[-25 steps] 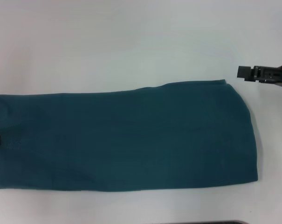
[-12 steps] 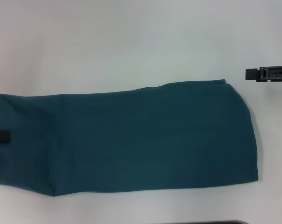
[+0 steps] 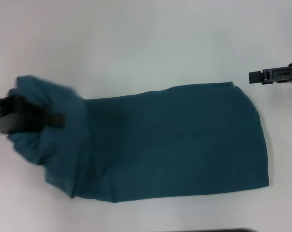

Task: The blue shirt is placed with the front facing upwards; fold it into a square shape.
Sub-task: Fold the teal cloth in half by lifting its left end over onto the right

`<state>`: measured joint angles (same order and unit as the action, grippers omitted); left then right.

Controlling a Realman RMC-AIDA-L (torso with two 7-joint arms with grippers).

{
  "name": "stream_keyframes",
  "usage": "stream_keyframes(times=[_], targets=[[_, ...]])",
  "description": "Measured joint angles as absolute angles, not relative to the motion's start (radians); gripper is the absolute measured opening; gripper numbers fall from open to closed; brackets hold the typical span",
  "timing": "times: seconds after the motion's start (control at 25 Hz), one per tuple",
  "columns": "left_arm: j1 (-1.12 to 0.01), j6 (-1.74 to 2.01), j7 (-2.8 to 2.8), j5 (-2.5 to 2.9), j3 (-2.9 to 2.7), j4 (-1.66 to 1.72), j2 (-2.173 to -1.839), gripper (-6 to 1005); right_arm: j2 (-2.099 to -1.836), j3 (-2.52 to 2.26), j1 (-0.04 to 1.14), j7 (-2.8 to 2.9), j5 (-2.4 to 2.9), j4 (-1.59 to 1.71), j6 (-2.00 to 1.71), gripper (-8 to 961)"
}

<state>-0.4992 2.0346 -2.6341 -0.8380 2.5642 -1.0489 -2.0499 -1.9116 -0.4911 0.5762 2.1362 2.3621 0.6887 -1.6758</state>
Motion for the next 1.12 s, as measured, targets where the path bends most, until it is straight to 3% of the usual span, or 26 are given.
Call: stream_keyframes(times=[0.24,0.64,1.12], targets=[[-0.509,2.033,-2.675,-0.987,2.464,-1.066,-2.078,76,-1.913,-0.495,0.577,2.136,2.362,0.689,-1.673,885],[-0.55,2.025,-2.696,-1.072,2.415,-1.087,-2.163,76,-1.92,-0.513,0.591,2.133,2.362,0.687,-1.658,884],[-0.562,1.8,-2.806,-1.089,2.139,-1.129,-2.164,76,-1.923,-0.519,0.594,2.136,2.362,0.684,-1.643,885]])
